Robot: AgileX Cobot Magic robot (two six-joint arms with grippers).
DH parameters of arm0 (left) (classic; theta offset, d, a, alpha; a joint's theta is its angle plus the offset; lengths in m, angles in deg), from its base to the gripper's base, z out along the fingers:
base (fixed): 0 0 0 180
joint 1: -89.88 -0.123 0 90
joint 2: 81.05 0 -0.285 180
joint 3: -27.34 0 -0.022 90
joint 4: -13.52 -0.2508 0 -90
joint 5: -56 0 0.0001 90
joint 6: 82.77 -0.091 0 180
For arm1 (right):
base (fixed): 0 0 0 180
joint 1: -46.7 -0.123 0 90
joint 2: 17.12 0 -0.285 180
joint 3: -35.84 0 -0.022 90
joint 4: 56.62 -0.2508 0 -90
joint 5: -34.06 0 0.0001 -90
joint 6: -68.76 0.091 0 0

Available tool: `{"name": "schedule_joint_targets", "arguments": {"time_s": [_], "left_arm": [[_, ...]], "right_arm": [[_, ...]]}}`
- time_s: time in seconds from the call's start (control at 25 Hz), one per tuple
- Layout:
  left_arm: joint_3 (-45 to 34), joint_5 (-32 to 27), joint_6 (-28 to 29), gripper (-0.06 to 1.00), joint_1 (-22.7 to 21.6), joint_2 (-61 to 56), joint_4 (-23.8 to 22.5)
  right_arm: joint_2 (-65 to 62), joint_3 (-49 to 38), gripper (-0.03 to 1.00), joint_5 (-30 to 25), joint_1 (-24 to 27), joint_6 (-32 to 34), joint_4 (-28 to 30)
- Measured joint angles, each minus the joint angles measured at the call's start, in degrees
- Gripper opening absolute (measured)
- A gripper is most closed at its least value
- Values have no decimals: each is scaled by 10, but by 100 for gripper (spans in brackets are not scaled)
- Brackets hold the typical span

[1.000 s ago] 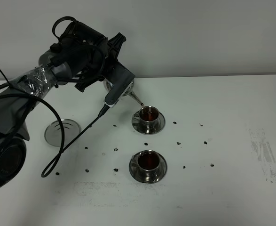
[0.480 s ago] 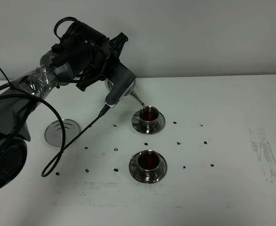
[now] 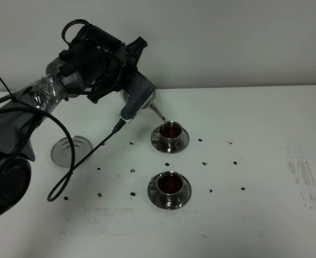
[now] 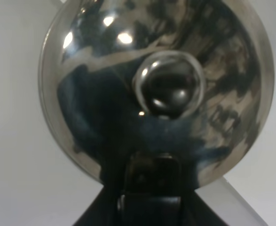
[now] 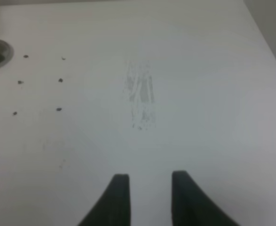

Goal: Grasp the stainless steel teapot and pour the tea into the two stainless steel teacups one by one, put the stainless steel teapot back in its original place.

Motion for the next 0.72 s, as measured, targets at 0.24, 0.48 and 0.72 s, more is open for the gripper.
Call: {"name": "schedule_joint_targets", "arguments": {"time_s": [0.24, 0.48, 0.72], "left_arm": [[0, 1, -1, 22, 5, 0, -11], [0, 4, -1, 22, 5, 0, -11], [0, 2, 0, 22, 5, 0, -11]], "right_arm": [[0, 0, 21, 0, 0, 0, 0], [0, 0, 21, 0, 0, 0, 0], [0, 0, 21, 0, 0, 0, 0]]}}
